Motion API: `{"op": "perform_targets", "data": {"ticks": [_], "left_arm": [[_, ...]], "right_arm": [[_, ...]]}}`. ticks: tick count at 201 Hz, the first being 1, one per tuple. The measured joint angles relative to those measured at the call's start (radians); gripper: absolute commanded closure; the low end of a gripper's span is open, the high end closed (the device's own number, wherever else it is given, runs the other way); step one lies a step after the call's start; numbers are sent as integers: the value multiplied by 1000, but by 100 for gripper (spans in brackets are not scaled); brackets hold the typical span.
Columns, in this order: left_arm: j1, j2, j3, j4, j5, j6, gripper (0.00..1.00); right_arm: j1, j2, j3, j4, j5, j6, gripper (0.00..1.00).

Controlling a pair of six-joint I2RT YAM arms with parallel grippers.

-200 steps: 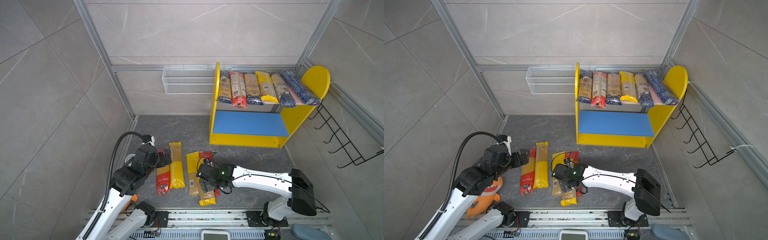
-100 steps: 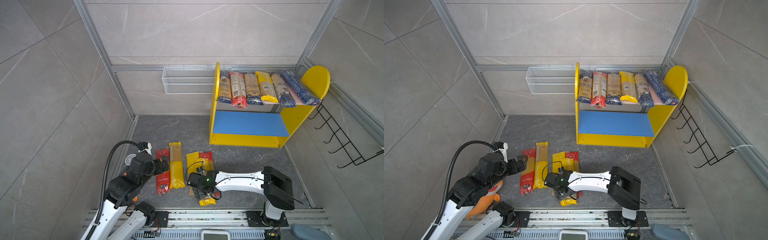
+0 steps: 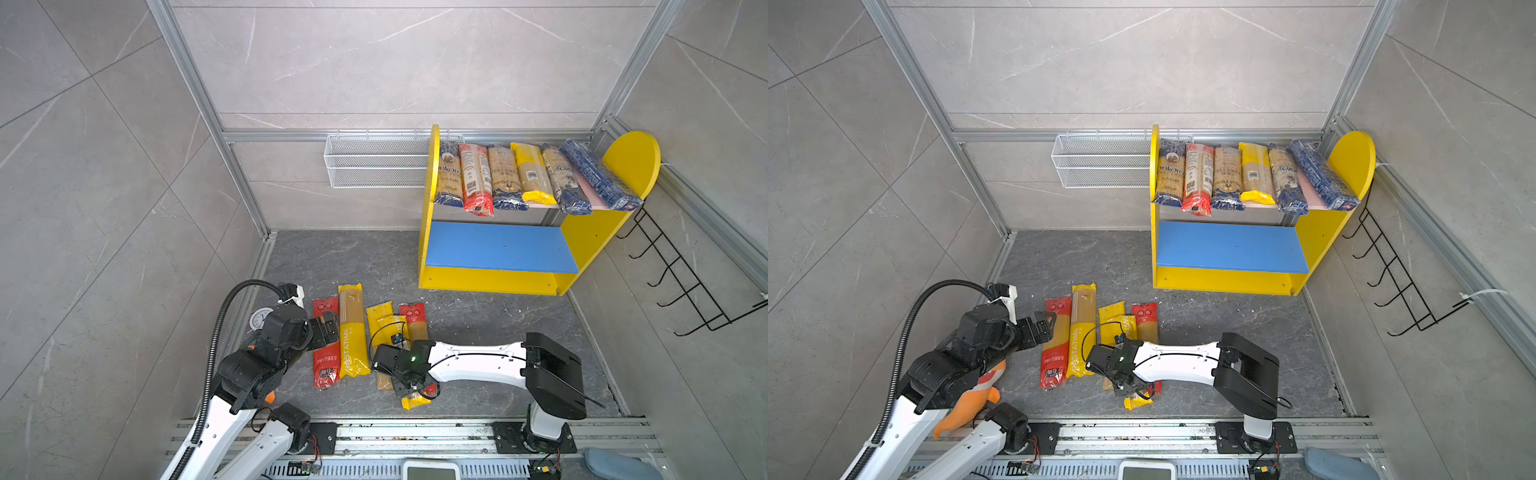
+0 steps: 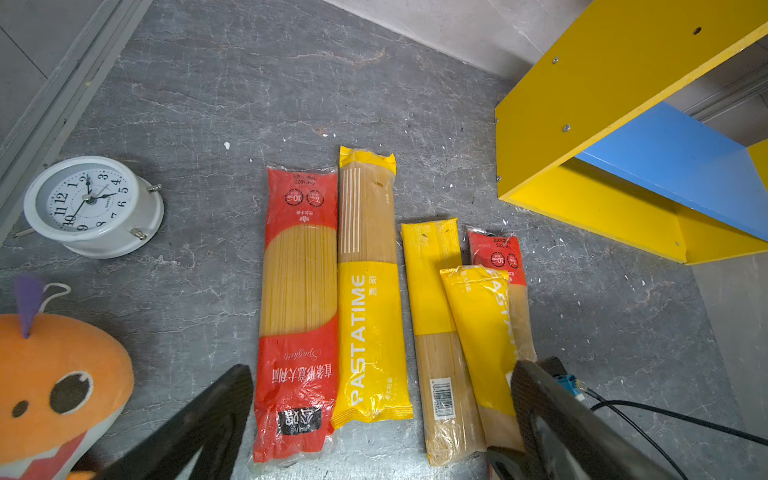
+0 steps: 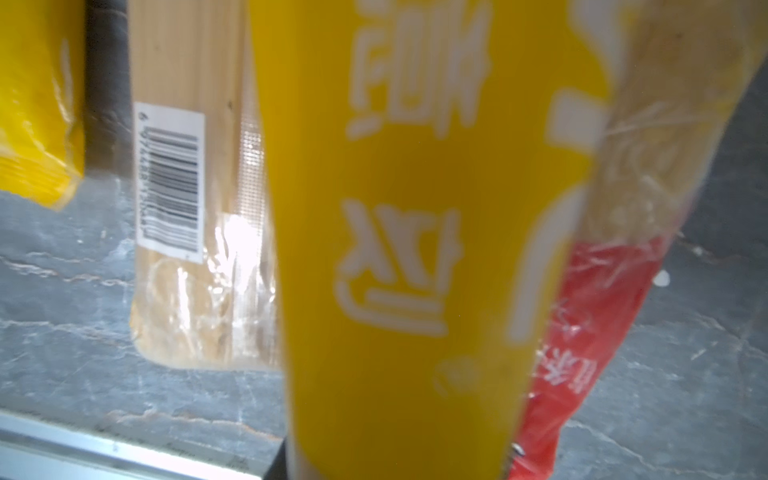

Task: Place and organize the pasta boxes and bags onto the shelf
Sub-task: 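Grasp the yellow PASTATIME pack nearest the shelf with the right gripper, then lift the yellow pack and carry it onto the blue lower shelf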

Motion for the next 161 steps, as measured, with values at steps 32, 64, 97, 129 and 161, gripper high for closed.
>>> {"op": "perform_targets", "data": {"ticks": [32,64,97,129,161], "left_arm": [[0,37,28,11,2,12,0],[0,71,56,31,4,26,0],[0,106,85,47,4,40,0],[0,134,106,61,6,51,0],[0,156,127,74,14,60,0]], "right_arm": [[-19,-92,-64,16,-35,3,100],[-84,-264,-169,60,-64,13,100],[-160,-412,-230,89,-86,13,100],[-241,-498,-268,109,-114,10,100],[-333,-552,-276,105,-119,-21,100]]}}
